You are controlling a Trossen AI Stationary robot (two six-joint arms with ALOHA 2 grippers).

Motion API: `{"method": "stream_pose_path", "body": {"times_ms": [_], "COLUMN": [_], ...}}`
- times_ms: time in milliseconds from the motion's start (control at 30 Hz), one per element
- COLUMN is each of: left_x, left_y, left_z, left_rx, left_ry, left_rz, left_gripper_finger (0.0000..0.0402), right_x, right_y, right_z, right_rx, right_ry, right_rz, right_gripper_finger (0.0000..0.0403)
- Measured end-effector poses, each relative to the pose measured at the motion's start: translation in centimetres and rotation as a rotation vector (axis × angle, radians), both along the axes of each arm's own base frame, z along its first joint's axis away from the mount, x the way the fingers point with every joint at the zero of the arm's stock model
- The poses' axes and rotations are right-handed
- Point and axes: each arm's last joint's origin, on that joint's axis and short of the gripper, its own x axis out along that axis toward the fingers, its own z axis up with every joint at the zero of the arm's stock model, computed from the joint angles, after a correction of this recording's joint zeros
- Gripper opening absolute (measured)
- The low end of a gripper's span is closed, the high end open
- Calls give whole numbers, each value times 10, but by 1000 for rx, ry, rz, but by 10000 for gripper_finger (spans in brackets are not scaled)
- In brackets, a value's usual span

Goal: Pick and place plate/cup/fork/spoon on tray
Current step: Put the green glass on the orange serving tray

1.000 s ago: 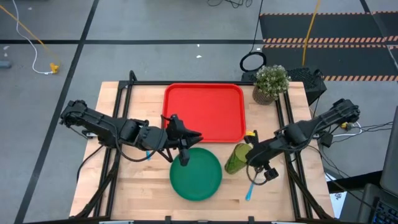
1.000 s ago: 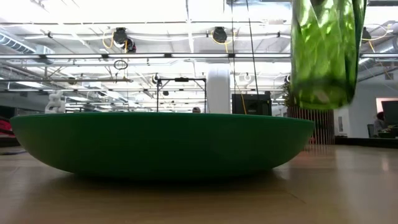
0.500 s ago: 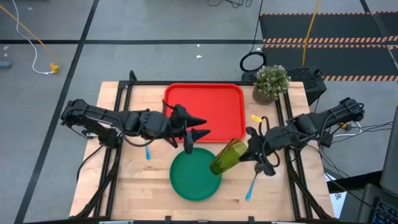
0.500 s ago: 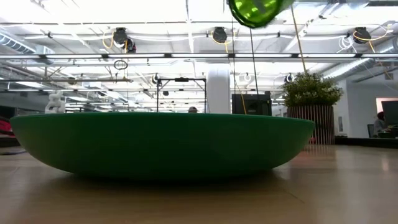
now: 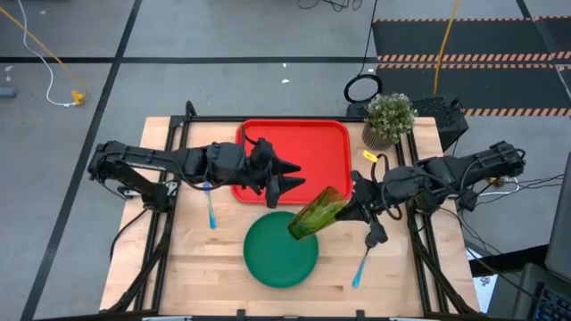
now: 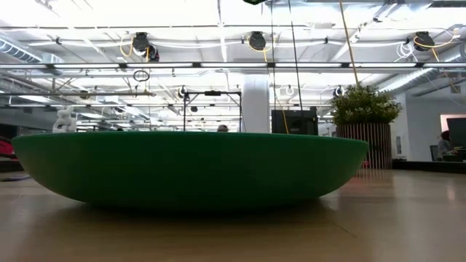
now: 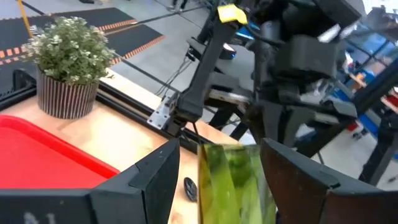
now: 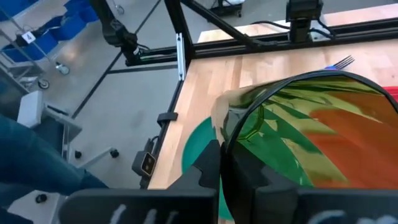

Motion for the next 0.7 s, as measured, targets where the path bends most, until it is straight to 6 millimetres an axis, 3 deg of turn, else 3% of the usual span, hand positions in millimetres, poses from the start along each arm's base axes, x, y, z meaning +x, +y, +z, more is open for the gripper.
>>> {"method": "stream_pose_path", "body": {"times_ms": [433,533,700], "left_x": [-1,-1,-1], "left_y": [2,2,2], "left_z": [-2,-4,-6], "left_rx": [79,97,99], "left_ry": [30,48,69], "left_rz": [-13,-17,-21], "left_gripper_finger": [235,269,360], "right_x": [-14,-15,-15], "right_y": [-5,-6,-6], "right_z": [10,11,11], "right_rx": [38,54,67], "right_ry": [-42,-41,-37], "right_rz": [-18,-25,-31], "right_gripper_finger": [0,0,0]}}
